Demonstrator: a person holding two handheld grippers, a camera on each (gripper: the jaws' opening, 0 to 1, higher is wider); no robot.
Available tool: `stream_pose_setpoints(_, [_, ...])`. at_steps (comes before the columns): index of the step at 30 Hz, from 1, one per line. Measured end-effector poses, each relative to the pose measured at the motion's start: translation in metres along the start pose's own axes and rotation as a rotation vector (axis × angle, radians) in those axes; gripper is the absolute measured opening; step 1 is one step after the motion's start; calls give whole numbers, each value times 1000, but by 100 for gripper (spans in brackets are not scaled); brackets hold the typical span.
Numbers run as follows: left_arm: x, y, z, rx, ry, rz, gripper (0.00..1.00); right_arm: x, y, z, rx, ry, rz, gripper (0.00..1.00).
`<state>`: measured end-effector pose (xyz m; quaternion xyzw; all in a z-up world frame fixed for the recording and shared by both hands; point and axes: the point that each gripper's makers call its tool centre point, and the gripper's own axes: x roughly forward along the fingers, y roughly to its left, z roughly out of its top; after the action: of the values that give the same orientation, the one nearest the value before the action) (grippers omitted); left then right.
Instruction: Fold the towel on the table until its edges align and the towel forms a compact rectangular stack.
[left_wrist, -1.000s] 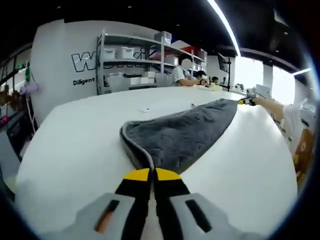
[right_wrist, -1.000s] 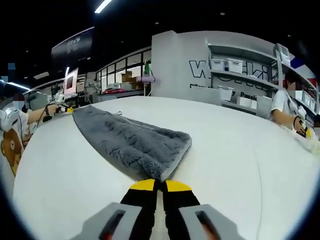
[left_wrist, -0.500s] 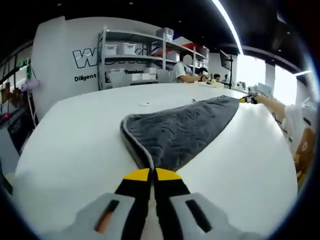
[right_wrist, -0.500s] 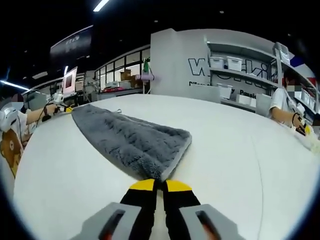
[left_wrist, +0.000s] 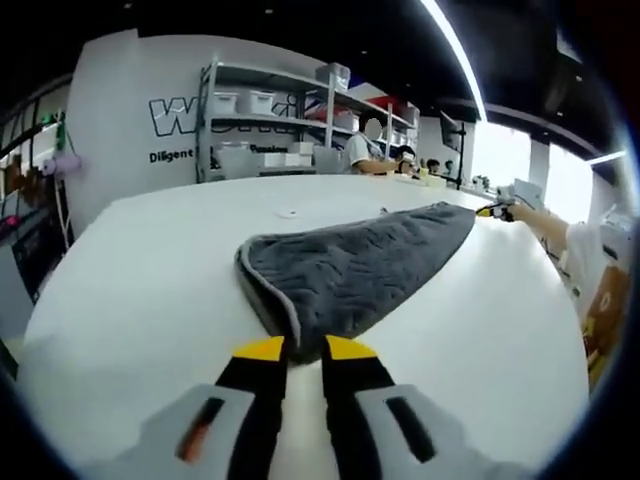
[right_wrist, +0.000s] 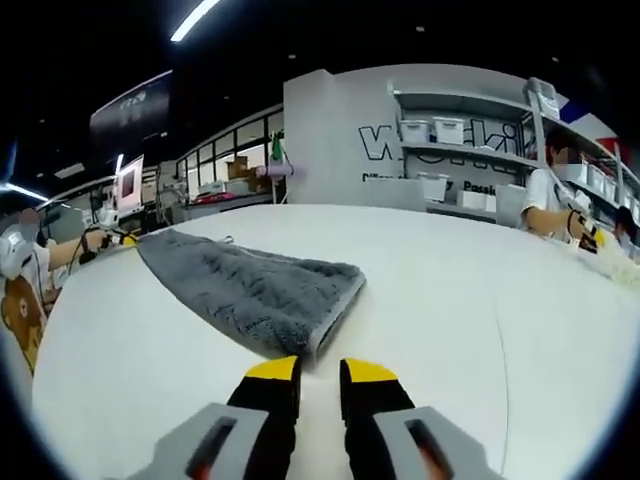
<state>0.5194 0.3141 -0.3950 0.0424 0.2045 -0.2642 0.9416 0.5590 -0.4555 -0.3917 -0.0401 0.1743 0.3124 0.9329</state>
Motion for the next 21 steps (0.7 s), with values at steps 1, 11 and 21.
stream_pose_setpoints(1, [-1, -1, 0, 0, 1, 10, 19, -3, 1, 4, 4, -19, 2, 18])
stream_pose_setpoints(11, [-23, -26, 24, 61, -65, 30, 28, -25, 50, 24, -54, -79, 93, 20])
stream_pose_setpoints(21, [-50, -88, 32, 103, -116, -61, 42, -39, 127, 32, -134, -84, 283, 28])
